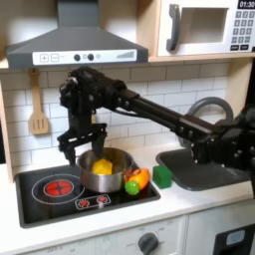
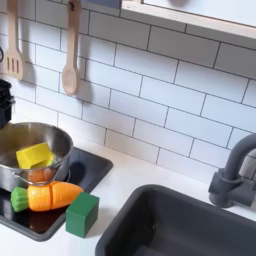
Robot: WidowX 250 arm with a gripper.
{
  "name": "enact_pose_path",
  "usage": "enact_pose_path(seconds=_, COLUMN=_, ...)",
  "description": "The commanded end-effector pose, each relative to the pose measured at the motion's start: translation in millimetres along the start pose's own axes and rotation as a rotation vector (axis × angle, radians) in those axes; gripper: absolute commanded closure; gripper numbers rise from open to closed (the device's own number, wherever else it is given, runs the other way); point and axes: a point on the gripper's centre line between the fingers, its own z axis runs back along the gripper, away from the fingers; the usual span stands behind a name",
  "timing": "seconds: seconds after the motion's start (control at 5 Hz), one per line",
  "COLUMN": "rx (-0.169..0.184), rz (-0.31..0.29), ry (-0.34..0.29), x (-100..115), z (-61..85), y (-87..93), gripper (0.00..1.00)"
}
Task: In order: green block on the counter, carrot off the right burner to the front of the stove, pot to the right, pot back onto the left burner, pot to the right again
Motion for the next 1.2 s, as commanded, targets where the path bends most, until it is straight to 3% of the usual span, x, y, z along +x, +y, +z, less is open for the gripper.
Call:
enact_pose_path(seconds=0.0, rx=0.010, rz=0.096, ry=-0.018, x=5.9, z=-4.0, y=33.7, gripper=0.00)
enact_pose_path(seconds=0.2, rx=0.016, rz=0.173, ry=-0.120, x=6.5, z=-4.3, y=45.1, gripper=0.00)
enact_pose_path(seconds=0.4, rx=0.006, rz=0.183, ry=-0.078, x=5.2, z=-23.8, y=50.2, gripper=0.00)
enact_pose_path(seconds=0.6, rx=0.015, rz=0.194, ry=-0.093, x=6.2, z=-18.1, y=51.2, gripper=0.00)
enact_pose_path(seconds=0.8, rx=0.015, rz=0.201, ry=-0.066, x=2.5, z=-23.5, y=53.4, gripper=0.00)
enact_pose_path(seconds=1.0, rx=-0.003, rz=0.201, ry=-0.055, x=1.6, z=-22.1, y=50.0, gripper=0.00)
